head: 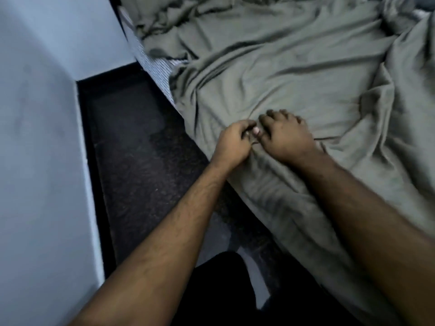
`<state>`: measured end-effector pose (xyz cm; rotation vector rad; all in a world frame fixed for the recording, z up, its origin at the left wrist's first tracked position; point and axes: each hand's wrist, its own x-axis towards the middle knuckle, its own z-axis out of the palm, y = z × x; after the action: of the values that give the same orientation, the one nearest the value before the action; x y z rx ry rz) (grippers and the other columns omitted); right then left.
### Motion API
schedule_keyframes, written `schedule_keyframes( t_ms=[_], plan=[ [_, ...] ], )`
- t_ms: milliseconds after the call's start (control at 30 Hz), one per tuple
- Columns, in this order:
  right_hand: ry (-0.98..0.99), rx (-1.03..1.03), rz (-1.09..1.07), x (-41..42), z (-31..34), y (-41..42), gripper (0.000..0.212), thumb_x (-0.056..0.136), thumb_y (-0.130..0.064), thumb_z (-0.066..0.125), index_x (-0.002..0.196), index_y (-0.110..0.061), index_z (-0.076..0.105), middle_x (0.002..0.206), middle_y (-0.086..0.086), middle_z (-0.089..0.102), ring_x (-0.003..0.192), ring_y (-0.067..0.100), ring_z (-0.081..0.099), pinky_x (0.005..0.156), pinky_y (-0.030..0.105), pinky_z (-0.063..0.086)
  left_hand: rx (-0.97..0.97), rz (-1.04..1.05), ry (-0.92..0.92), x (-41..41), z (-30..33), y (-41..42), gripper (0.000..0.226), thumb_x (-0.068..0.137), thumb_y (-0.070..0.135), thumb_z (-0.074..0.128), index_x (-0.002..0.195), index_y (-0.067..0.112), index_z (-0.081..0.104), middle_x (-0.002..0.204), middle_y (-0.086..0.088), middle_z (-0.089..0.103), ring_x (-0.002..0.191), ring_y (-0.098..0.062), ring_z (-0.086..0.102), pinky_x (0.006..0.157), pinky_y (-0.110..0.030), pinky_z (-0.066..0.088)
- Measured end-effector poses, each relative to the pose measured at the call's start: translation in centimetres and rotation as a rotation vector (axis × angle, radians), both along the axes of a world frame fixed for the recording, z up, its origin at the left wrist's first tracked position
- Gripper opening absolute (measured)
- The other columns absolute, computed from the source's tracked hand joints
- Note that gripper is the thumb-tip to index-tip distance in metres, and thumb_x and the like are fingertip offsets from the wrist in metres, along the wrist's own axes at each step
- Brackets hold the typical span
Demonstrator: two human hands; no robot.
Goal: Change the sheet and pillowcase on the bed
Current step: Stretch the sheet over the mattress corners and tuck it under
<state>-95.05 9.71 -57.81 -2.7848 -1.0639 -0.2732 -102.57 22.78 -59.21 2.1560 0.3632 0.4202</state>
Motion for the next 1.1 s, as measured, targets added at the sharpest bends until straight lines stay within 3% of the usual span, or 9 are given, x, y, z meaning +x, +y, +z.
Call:
schedule_keyframes(
  t_ms=[133, 300, 467, 600, 733, 833, 967, 1033, 1100],
  plan=[
    [-0.029, -0.14, 0.104, -2.7, 0.0, 2.1, 0.063, 0.097, -0.064, 0.034, 0.148, -0.028, 0.042, 0.157, 0.007, 0.037, 0.14, 0.032, 0.038, 0.108, 0.049, 0.033, -0.205, 0.076, 0.095, -2.9, -0.1, 3.5, 0.028, 0.097, -0.002, 0.052, 0.121, -0.001, 0.068, 0.122, -0.016, 0.07, 0.113, -0.024, 0.065, 0.104, -0.03, 0.048],
    [0.045, -0.04, 0.179, -0.4, -0.2, 5.7, 0.056, 0.103, -0.055, 0.026, 0.15, -0.028, 0.04, 0.159, -0.002, 0.038, 0.143, 0.025, 0.036, 0.112, 0.045, 0.033, -0.293, 0.286, 0.117, -1.3, -5.5, 10.3, 0.041, 0.078, 0.036, 0.062, 0.114, 0.018, 0.072, 0.105, -0.007, 0.076, 0.098, -0.025, 0.072, 0.096, -0.044, 0.056],
    [0.117, 0.069, 0.225, 4.5, -0.3, 12.6, 0.061, 0.105, -0.038, 0.037, 0.159, -0.014, 0.022, 0.156, 0.008, 0.041, 0.133, 0.036, 0.043, 0.106, 0.043, 0.038, -0.238, 0.441, -0.027, 2.1, -1.6, 13.7, 0.041, 0.093, 0.018, 0.064, 0.132, 0.01, 0.059, 0.127, -0.012, 0.065, 0.115, -0.026, 0.063, 0.102, -0.038, 0.05],
    [0.304, 0.278, 0.155, 9.5, 0.5, 19.4, 0.09, 0.098, -0.03, 0.054, 0.16, -0.018, -0.01, 0.152, 0.021, 0.042, 0.129, 0.037, 0.052, 0.104, 0.041, 0.044, -0.228, 0.516, -0.1, 7.4, -1.9, 19.4, 0.065, 0.09, 0.029, 0.068, 0.146, 0.011, 0.04, 0.137, -0.018, 0.049, 0.119, -0.035, 0.057, 0.101, -0.041, 0.05],
    [0.178, 0.146, 0.013, 15.0, 1.7, 25.0, 0.089, 0.091, -0.042, 0.059, 0.159, -0.032, 0.003, 0.128, 0.023, 0.061, 0.11, 0.039, 0.062, 0.09, 0.045, 0.049, -0.475, 0.461, -0.065, 13.4, -5.2, 25.3, 0.106, 0.063, 0.074, 0.076, 0.146, 0.032, 0.024, 0.13, -0.009, 0.062, 0.106, -0.036, 0.069, 0.088, -0.054, 0.058],
    [0.201, -0.137, 0.003, 18.5, 3.9, 28.7, 0.051, 0.087, -0.047, 0.064, 0.134, -0.031, 0.051, 0.127, 0.019, 0.063, 0.116, 0.037, 0.061, 0.094, 0.044, 0.051, -0.328, 0.375, 0.014, 13.7, -2.3, 26.6, 0.055, 0.08, 0.046, 0.079, 0.116, 0.012, 0.055, 0.103, -0.006, 0.07, 0.099, -0.029, 0.068, 0.086, -0.034, 0.054],
    [0.132, 0.029, 0.199, 19.4, 6.1, 35.1, 0.038, 0.093, -0.038, 0.057, 0.126, -0.02, 0.056, 0.12, 0.021, 0.065, 0.111, 0.039, 0.061, 0.088, 0.043, 0.049, -0.17, 0.71, -0.201, 14.6, 1.2, 31.9, 0.016, 0.09, 0.017, 0.058, 0.102, 0.009, 0.064, 0.092, -0.013, 0.069, 0.081, -0.021, 0.063, 0.075, -0.036, 0.047],
    [0.209, 0.093, 0.387, 19.1, 4.9, 37.4, 0.041, 0.096, -0.027, 0.052, 0.134, -0.01, 0.051, 0.125, 0.024, 0.062, 0.116, 0.039, 0.057, 0.093, 0.04, 0.044, -0.471, 0.892, -0.276, 15.6, 0.6, 35.9, 0.023, 0.078, 0.027, 0.046, 0.097, 0.017, 0.055, 0.092, -0.011, 0.069, 0.075, -0.024, 0.068, 0.065, -0.041, 0.059],
    [0.275, 0.003, 0.467, 18.9, 2.3, 37.6, 0.055, 0.095, -0.028, 0.051, 0.147, -0.012, 0.042, 0.141, 0.019, 0.051, 0.131, 0.034, 0.048, 0.106, 0.038, 0.036, -0.74, 0.94, -0.147, 15.9, -2.9, 38.3, 0.027, 0.075, 0.026, 0.041, 0.101, 0.02, 0.048, 0.108, -0.017, 0.064, 0.088, -0.032, 0.069, 0.076, -0.051, 0.062]
  ],
)
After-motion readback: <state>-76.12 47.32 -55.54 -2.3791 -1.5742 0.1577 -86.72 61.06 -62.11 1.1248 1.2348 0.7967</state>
